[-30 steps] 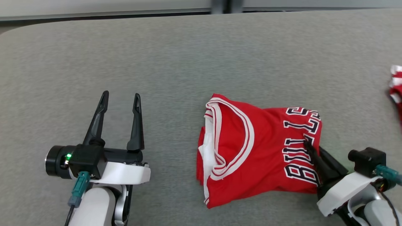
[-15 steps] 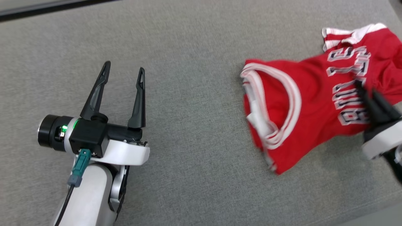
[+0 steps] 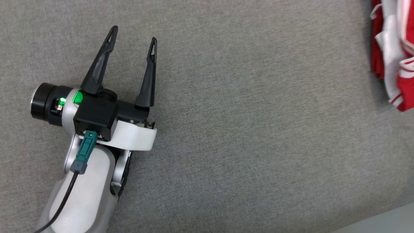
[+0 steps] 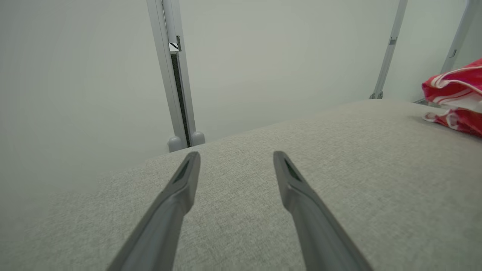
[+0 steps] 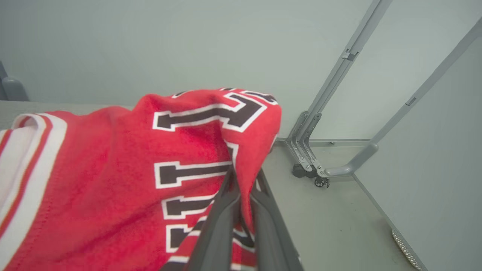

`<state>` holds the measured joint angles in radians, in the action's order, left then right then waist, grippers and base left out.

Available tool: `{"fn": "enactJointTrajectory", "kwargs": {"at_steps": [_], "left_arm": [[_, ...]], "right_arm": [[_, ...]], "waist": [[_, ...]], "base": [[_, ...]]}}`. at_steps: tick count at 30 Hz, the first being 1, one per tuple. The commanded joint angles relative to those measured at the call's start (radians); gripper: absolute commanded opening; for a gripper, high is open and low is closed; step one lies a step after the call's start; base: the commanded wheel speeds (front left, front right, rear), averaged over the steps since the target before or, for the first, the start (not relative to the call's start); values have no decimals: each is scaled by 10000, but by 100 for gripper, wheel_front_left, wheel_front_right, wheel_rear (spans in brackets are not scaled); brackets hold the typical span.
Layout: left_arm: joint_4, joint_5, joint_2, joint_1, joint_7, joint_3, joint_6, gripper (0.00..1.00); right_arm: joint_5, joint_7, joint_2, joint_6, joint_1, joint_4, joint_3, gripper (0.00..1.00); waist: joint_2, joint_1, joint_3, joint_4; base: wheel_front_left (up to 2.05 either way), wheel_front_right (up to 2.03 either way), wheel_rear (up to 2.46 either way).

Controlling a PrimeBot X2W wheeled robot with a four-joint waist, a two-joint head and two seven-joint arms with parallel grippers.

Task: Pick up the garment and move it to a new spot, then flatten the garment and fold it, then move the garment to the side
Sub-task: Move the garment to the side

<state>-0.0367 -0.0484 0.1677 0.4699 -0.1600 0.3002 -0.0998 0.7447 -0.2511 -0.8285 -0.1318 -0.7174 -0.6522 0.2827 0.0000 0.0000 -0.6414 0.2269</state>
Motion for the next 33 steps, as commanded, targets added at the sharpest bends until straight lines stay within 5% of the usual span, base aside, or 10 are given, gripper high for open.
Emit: {"fn": "enactJointTrajectory", "kwargs": {"at_steps": [1, 2, 3, 4, 5, 10, 15, 24, 33], "left_arm": [[-41, 77, 40, 228, -13, 10, 23, 100], [-23, 84, 41, 292, 3, 32, 25, 100], [-4, 99, 40, 341, 10, 48, 18, 100], [28, 107, 36, 365, 3, 57, 15, 100], [65, 105, 43, 396, 2, 72, 17, 100], [160, 70, 15, 438, -39, 120, -37, 100], [340, -147, -23, 207, -212, 129, -12, 100], [852, -705, -169, -465, -612, -23, -85, 100], [1206, -1252, -256, -1529, -891, -308, -267, 100]], "right_arm": [[202, -74, 49, 21, -126, -318, 28, 0], [326, -67, 85, 21, -231, -501, 112, 0], [465, -67, 149, 21, -325, -724, 180, 17], [546, -65, 177, 21, -386, -993, 255, 50], [610, -77, 218, 21, -487, -1189, 310, 100], [682, -137, 534, 21, -755, -1830, 270, 100], [162, -144, 1057, 19, -363, -1331, -1029, 100], [-1619, -142, 3028, 19, 2230, 1801, -3496, 100], [-2816, -142, 4755, 18, 4519, 4370, -3183, 100]], "waist": [[0, 0, -325, -153], [0, 0, -382, -184], [0, 0, -421, -205], [0, 0, -444, -223], [0, 0, -460, -240], [0, 0, -408, -236], [0, 0, -48, -165], [0, 0, 1281, -296], [0, 0, 2557, -730]], "base": [[0, 0, 0], [0, 0, 0], [0, 0, 0], [0, 0, 0], [0, 0, 0], [0, 0, 0], [0, 0, 0], [0, 0, 0], [0, 0, 0]]}}
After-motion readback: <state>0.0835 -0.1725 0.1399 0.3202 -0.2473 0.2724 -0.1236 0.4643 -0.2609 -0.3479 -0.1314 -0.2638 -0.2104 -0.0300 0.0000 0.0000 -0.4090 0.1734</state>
